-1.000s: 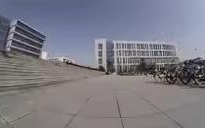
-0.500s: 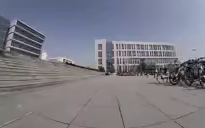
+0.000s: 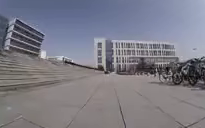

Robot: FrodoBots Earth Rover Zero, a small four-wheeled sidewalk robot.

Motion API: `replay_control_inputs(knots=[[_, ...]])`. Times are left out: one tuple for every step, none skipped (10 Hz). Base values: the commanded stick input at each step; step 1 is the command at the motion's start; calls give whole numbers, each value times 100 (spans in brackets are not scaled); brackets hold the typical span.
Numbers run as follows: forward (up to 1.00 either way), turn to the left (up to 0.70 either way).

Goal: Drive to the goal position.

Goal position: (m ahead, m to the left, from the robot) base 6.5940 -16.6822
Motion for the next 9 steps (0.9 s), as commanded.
replay_control_inputs(knots=[[50, 0], [50, 0], [50, 0], [50, 0], [50, 0], [50, -20], [50, -49], [50, -20], [50, 0]])
